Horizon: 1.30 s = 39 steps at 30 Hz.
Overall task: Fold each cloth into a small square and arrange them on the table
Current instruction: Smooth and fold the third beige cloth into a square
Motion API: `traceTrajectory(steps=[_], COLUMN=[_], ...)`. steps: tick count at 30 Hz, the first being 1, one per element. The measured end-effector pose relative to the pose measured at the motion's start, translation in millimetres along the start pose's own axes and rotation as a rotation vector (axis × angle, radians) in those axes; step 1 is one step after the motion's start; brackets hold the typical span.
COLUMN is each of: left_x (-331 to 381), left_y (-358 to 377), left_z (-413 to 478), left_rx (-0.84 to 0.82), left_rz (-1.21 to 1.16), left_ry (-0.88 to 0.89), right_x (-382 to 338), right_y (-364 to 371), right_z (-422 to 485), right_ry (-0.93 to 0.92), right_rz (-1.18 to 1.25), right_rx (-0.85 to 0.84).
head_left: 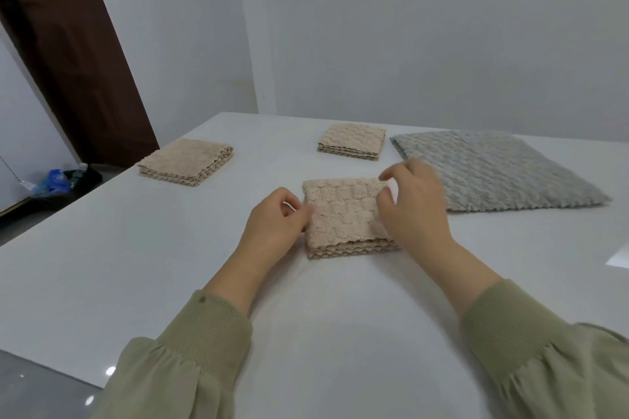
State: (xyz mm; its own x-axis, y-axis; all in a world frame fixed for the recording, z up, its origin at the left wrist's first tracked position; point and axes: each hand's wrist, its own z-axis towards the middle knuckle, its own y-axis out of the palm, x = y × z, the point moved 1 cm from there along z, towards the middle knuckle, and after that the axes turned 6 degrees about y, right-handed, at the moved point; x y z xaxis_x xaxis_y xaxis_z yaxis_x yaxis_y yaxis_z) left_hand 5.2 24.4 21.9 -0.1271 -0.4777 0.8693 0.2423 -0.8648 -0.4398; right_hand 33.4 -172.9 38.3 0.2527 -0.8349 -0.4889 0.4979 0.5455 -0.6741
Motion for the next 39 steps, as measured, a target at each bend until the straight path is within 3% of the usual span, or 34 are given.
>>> traceTrajectory(steps=[3,6,8,19,22,30,39], left_x=[-14.1,-25.5,-25.9,-25.9,-24.1,-25.1,-26.8], left_y=[-4.2,-3.8,-1.9,1.9,10.2,15.4,19.2], left_z=[15.3,34.4,48.3,82.9,81.5,85.2,85.7], left_rx=[0.169,0.100,0.024,-0.277,-0.331,-0.146,-0.176], left_rz=[0.017,0.044,0.045,-0.066,0.001,0.093,0.100], left_ry=[0.018,0.031,0.039,0.116,0.172,0.164,0.129], right_x=[-21.0,-18.8,-12.3,-12.9,-12.7,-12.5,-11.2], right_y=[17.9,51.0,61.5,57.8,57.6,55.7,56.9], right_z=[15.0,12.2,10.4,10.1,10.2,9.5,9.8], right_ry=[-0.067,-0.127,-0.119,-0.089,-0.083,-0.077,-0.076], right_rz=[0.002,-0.241,-0.333,-0.275,-0.260,-0.239,-0.208], right_rx=[-0.161,-0.433,-0.512,-0.467,-0.474,-0.467,-0.434])
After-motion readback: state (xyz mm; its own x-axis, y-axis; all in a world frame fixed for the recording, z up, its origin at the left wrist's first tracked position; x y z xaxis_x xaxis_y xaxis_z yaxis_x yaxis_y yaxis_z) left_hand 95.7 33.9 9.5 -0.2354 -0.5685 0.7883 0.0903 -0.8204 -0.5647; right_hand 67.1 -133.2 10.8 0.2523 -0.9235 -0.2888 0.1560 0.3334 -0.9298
